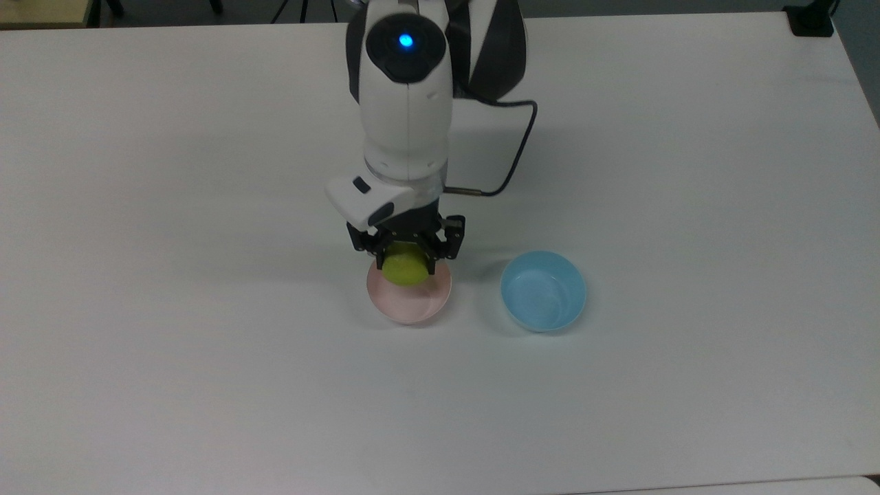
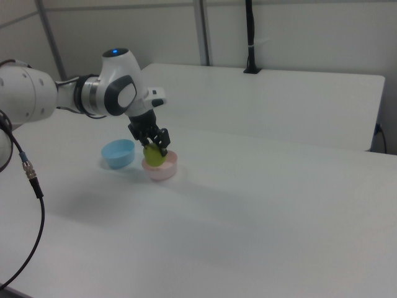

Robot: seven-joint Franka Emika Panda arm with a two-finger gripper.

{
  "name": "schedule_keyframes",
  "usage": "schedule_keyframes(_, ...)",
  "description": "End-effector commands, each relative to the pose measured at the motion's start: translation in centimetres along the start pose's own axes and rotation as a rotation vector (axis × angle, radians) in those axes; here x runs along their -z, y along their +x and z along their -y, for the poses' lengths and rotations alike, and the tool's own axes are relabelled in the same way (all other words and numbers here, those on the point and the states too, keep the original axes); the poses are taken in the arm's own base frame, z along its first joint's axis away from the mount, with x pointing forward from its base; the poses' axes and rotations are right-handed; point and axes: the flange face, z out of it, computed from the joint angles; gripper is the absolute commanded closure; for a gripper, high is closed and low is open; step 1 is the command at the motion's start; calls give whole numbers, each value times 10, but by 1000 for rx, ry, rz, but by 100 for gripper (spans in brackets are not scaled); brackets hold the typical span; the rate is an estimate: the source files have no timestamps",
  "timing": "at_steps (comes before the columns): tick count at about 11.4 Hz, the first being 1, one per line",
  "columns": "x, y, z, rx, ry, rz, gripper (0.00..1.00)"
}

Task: Place the pear in the bowl
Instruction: 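Carry the held pear over the pink bowl and lower it in, then open the gripper to release the pear and raise the arm away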

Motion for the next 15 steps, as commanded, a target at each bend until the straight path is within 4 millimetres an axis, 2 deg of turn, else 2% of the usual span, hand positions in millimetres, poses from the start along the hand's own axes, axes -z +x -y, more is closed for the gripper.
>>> schedule_keyframes(1, -25, 2, 9, -31, -2, -15, 52)
schedule_keyframes(2, -26, 2, 9, -31, -2, -14, 41)
schedule_keyframes(3, -26, 2, 9, -31, -3, -12, 19)
schedule_keyframes(4, -22, 3, 9, -30, -2, -17, 3)
schedule_keyframes(5, -11, 4, 7, -23, -1, -27, 0)
schedule_keyframes(7, 40, 2, -5, -34, 14, -41, 0)
schedule_keyframes(8, 68, -5, -17, -30, 9, -4, 0)
schedule_keyframes(10, 117, -38, -40, 27, 13, 118, 0)
schedule_keyframes(12, 167, -77, -75, 46, 35, 217, 0)
schedule_keyframes(13, 184, -93, -88, 35, 46, 226, 0)
schedule_keyframes(15, 196, -114, -102, 47, 36, 224, 0)
